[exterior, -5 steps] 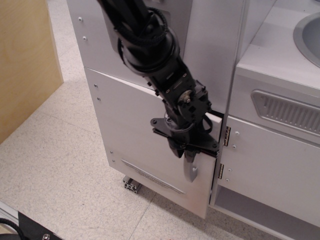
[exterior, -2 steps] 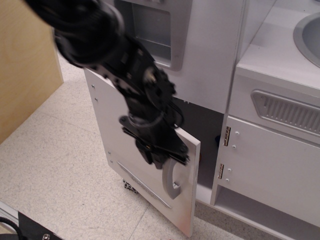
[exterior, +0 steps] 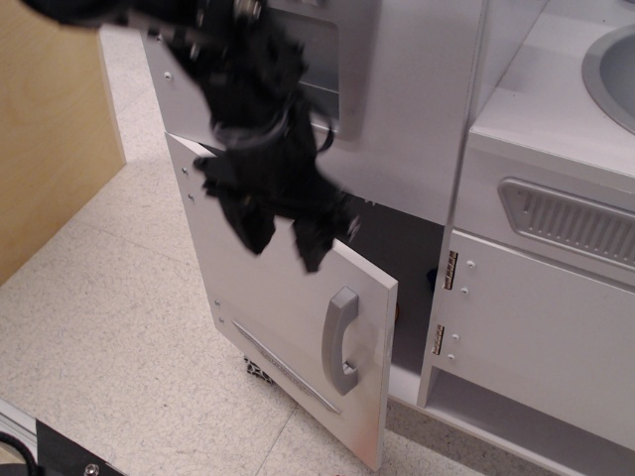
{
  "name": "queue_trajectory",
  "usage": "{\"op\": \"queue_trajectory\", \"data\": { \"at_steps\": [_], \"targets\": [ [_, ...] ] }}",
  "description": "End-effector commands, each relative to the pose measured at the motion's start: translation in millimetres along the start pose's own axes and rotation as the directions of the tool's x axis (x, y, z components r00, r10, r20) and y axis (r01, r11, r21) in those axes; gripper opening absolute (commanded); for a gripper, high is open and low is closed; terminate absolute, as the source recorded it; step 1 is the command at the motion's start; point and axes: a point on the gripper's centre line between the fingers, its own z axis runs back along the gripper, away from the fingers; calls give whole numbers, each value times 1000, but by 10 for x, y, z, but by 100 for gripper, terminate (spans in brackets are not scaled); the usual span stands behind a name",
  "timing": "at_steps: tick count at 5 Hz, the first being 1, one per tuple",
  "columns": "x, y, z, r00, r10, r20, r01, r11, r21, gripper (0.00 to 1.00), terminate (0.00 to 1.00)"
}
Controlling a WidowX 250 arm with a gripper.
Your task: Open low fridge
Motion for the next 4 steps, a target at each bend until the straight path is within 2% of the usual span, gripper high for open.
{"op": "queue_trajectory", "data": {
  "at_steps": [1,2,3,4],
  "targets": [
    [462,-195,-15,993,-15,115,16,1000,-6,100,0],
    [578,-294,-256,982,-62,179,63,998,0,100,0],
    [699,-287,-408,977,-61,205,65,998,-15,100,0],
    [706,-213,-570,981,-57,185,51,998,39,100,0]
  ]
}}
